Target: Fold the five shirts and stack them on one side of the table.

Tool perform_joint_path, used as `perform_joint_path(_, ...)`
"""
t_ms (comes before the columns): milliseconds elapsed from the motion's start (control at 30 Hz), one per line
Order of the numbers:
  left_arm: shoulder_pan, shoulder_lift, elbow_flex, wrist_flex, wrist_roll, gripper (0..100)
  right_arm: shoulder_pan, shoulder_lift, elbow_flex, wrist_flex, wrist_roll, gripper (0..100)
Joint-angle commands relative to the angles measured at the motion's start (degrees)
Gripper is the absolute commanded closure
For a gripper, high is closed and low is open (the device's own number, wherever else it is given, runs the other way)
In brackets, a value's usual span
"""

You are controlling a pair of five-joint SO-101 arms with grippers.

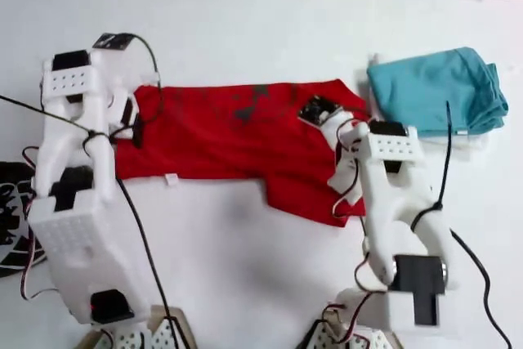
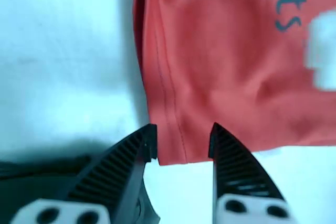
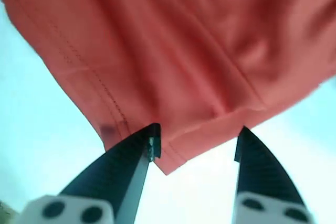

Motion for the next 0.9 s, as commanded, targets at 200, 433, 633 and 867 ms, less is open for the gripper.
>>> perform_joint_path(200, -0.4, 0.4, -0.9, -3.0, -0.4, 82, -10.9, -8.9, -1.8, 13.8, 0.0, 71.4)
perform_joint_path(433, -0.4, 0.4, -0.9, -3.5, -0.4, 82, -19.2, -9.4, 5.4, 8.7, 0.0, 69.1)
perform_joint_path(633, -0.3, 0.4, -0.9, -3.3, -0.4, 82, -17.4, -7.8, 12.7, -2.5, 0.1, 69.1)
perform_joint_path(867, -0.3, 0.4, -0.8, -3.3, -0.4, 82, -13.0, 8.7, 5.8, -5.0, 0.3, 69.1)
